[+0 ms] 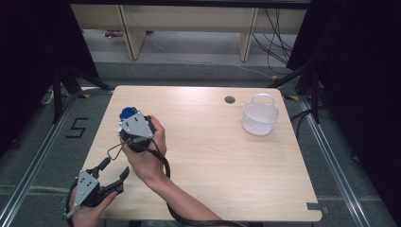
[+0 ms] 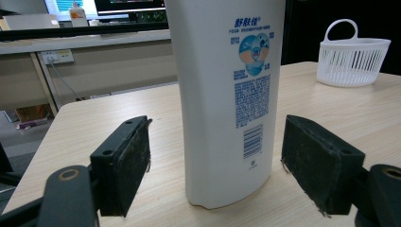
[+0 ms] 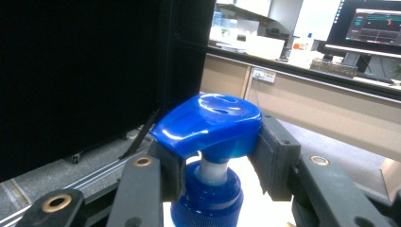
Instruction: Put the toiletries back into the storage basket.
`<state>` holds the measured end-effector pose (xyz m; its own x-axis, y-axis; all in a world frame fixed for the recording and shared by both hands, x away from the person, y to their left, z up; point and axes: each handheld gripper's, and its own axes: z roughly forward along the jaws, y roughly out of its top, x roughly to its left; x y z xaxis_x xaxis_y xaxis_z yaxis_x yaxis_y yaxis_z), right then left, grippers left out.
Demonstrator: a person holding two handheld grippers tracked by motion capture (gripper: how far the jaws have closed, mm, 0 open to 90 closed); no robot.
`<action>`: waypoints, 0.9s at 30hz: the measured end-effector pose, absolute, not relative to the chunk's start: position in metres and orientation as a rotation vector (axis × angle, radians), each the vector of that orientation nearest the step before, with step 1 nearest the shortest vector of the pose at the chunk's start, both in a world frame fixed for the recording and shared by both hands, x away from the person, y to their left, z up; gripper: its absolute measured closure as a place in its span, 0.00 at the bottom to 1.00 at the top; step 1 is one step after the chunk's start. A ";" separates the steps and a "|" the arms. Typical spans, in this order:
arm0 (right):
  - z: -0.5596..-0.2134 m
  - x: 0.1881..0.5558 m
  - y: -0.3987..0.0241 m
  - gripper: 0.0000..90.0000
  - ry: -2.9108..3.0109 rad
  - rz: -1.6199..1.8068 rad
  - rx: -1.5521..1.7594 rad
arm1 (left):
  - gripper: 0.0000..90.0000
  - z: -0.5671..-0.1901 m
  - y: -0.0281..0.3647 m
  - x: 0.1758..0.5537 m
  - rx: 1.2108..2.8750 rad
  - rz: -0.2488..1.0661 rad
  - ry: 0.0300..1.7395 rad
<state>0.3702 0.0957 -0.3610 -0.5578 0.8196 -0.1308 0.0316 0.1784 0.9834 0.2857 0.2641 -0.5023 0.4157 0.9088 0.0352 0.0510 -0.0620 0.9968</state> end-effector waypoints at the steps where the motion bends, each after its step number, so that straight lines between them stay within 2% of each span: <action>1: -0.361 0.370 0.096 0.66 1.762 1.453 0.812 | 0.27 -0.502 0.264 0.286 1.464 0.890 0.907; 27: -0.360 0.377 0.088 0.67 1.749 1.483 0.822 | 0.27 -0.504 0.269 0.282 1.467 0.886 0.940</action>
